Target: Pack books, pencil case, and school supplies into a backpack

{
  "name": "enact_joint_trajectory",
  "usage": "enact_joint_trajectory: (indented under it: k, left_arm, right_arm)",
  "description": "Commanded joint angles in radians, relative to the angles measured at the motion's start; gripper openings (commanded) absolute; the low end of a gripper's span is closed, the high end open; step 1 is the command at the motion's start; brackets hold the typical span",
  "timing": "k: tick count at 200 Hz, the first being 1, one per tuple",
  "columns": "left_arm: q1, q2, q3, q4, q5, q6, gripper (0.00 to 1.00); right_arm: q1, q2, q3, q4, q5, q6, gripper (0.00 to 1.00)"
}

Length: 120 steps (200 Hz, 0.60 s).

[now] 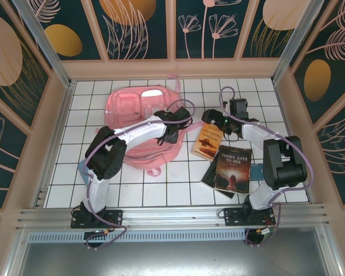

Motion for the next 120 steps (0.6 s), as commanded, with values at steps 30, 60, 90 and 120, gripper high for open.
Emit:
enact_joint_trajectory:
  k: [30,60,90,120]
  left_arm:
    - [0.003,0.027,0.036,-0.097,-0.042,0.105,0.56]
    - [0.004,0.041,0.021,-0.09,-0.016,0.143,0.62]
    - [0.005,0.067,0.024,-0.086,-0.032,0.175,0.59]
    - [0.004,0.068,0.048,-0.07,-0.051,0.176,0.39]
  right_arm:
    - [-0.004,-0.011,-0.02,0.049,-0.036,0.041,0.96]
    - [-0.005,-0.017,-0.033,0.05,-0.034,0.047,0.96]
    - [-0.005,-0.03,-0.043,0.059,-0.032,0.05,0.95]
    - [-0.006,-0.044,-0.047,0.058,-0.012,0.04,0.95]
